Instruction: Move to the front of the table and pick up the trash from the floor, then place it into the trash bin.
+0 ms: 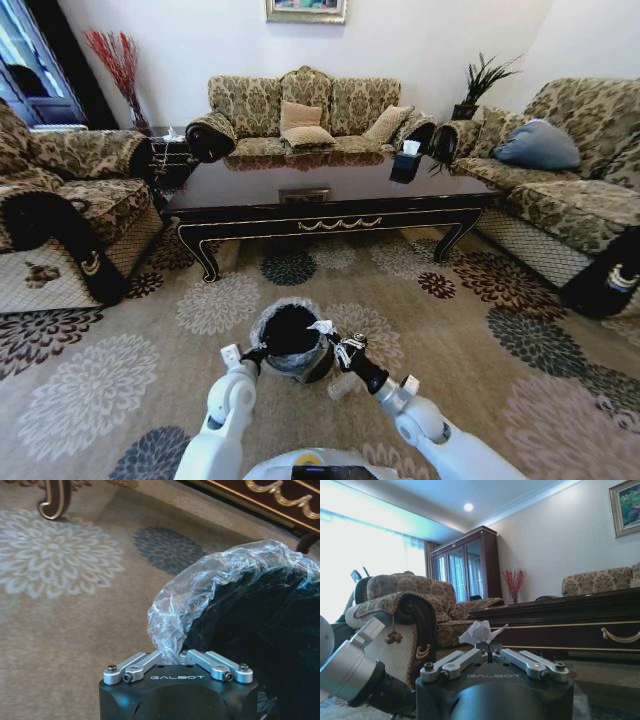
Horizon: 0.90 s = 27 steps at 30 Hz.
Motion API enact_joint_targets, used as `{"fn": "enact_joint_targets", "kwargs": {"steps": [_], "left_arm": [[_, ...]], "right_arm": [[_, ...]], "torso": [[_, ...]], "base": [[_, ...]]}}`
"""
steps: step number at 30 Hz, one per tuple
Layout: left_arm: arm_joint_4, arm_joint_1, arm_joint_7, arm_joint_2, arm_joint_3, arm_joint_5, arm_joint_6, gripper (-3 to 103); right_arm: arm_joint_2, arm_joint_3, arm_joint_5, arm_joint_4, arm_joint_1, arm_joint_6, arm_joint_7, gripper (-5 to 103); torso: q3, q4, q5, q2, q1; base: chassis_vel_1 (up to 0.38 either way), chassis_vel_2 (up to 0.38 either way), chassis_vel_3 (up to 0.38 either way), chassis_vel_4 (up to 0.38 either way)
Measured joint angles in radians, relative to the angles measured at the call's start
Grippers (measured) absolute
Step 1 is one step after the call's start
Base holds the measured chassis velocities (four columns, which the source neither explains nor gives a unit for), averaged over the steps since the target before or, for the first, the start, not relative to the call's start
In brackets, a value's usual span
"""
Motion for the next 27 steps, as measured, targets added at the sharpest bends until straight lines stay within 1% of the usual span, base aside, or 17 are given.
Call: {"fn": "enact_joint_targets", "kwargs": {"steps": [8,9,12,14,15,16,18,20,21,22,24,25,27], "left_arm": [[-0.009,0.002,0.002,-0.009,0.018,-0.018,-0.002,2],[-0.014,0.005,0.002,-0.011,0.019,-0.026,-0.002,2],[-0.028,0.021,0.002,-0.014,0.019,-0.037,-0.003,2],[-0.03,0.023,0.002,-0.014,0.019,-0.037,-0.003,2],[-0.036,0.029,0.002,-0.013,0.018,-0.038,-0.002,2],[-0.04,0.031,0.002,-0.012,0.016,-0.038,-0.002,2],[-0.047,0.034,0.002,-0.008,0.011,-0.041,-0.002,2],[-0.05,0.035,0.002,-0.006,0.008,-0.042,-0.002,2],[-0.055,0.037,0.002,-0.001,0.001,-0.045,-0.002,2],[-0.058,0.038,0.002,0.002,-0.001,-0.046,-0.002,2],[-0.063,0.041,0.002,0.005,-0.003,-0.047,-0.001,2],[-0.063,0.041,0.002,0.005,-0.003,-0.047,-0.001,2],[-0.074,0.047,0.002,0.008,-0.004,-0.048,0.001,2]], "right_arm": [[0.002,-0.001,-0.002,-0.024,0.006,-0.004,0.002,0],[0.003,0.001,-0.001,-0.03,0.006,-0.005,0.003,-2],[0.003,0.007,-0.001,-0.042,-0.001,-0.008,0.002,13],[0.003,0.009,-0.001,-0.042,-0.002,-0.009,0.001,13],[0.001,0.017,-0.004,-0.042,-0.011,-0.01,-0.003,24],[-0.002,0.023,-0.005,-0.039,-0.016,-0.011,-0.004,24],[-0.008,0.034,-0.006,-0.033,-0.024,-0.013,-0.004,35],[-0.01,0.04,-0.007,-0.029,-0.029,-0.014,-0.004,35],[-0.015,0.054,-0.007,-0.019,-0.039,-0.015,-0.004,45],[-0.017,0.065,-0.007,-0.013,-0.047,-0.016,-0.006,45],[-0.02,0.078,-0.007,-0.004,-0.06,-0.016,-0.012,56],[-0.02,0.078,-0.007,-0.004,-0.06,-0.016,-0.012,56],[-0.025,0.104,-0.014,0.006,-0.087,-0.016,-0.035,67]], "torso": [[0.0,0.0,0.0,0.0,0.0],[0.0,0.0,0.0,0.0,0.0],[0.0,-0.0001,-0.0001,0.0,0.0],[0.0,-0.0001,-0.0001,0.0,0.0],[0.0,-0.0001,-0.0001,0.0,0.0],[0.0,-0.0001,-0.0001,0.0,0.0],[0.0,-0.0001,-0.0002,0.0,0.0],[0.0,-0.0001,-0.0001,0.0,0.0],[0.0,0.0,-0.0001,0.0,0.0],[0.0,0.0,-0.0001,0.0,0.0],[0.0,0.0,-0.0002,0.0,0.0],[0.0,0.0,-0.0002,0.0,0.0],[0.0,0.0,-0.0002,0.0,0.0]], "base": [[0.0,0.0,0.0,0.0],[0.0,0.0,0.0,0.0],[0.0,0.0,0.0,0.0],[0.0,0.0,0.0,0.0],[0.0,0.0,0.0,0.0],[0.0,0.0,0.0,0.0],[0.0,0.0,0.0,0.0],[0.0,0.0,0.0,0.0],[0.0,0.0,0.0,0.0],[0.0,0.0,0.0,0.0],[0.0,0.0,0.0,0.0],[0.0,0.0,0.0,0.0],[0.0,0.0,0.0,0.0]]}}
